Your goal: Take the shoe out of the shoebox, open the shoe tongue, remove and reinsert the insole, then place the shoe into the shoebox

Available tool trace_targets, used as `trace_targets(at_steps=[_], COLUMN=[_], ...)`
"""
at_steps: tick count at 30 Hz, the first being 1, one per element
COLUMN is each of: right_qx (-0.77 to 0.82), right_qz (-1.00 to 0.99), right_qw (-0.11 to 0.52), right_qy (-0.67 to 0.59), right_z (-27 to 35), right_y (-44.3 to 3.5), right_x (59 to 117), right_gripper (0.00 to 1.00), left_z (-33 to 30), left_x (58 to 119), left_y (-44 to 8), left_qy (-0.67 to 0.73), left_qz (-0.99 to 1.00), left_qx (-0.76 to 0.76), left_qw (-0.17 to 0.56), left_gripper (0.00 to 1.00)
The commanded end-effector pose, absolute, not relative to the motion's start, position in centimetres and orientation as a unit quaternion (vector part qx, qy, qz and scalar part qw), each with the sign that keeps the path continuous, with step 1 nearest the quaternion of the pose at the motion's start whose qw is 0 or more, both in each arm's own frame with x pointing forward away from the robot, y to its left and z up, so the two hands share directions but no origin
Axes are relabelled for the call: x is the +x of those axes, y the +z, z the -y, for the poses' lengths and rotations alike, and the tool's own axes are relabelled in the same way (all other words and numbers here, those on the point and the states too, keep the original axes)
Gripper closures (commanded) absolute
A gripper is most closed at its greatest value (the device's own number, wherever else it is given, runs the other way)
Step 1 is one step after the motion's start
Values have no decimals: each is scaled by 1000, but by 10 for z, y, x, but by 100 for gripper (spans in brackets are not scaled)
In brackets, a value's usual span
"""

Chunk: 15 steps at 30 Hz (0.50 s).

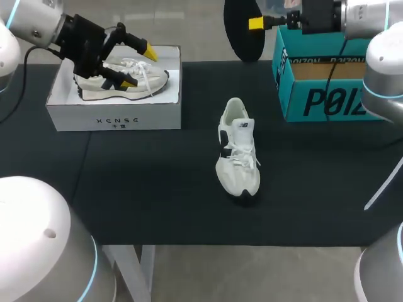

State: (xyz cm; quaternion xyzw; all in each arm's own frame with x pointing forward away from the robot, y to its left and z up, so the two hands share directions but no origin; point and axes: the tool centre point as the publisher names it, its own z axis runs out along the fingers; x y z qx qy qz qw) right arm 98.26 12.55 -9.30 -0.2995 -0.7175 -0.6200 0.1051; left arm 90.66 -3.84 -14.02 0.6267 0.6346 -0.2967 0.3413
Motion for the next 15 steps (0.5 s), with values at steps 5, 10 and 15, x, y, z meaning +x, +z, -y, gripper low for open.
trace_targets(at_steps=[5,10,15], right_qx=[-298,-322,-322], right_qz=[756,761,761], right_qw=[91,96,96], right_qy=[-576,-555,-555], right_z=[-133,-133,-133], right_y=[-121,-136,-136], right_x=[977,969,969], right_gripper=[100,100,100], left_z=[38,38,38], left_x=[907,907,907], left_y=[-140,-140,-140], left_qy=[-296,-296,-296], left_qz=[-635,-635,-635], left_qx=[628,628,628], left_qw=[340,340,340], left_gripper=[0,0,0])
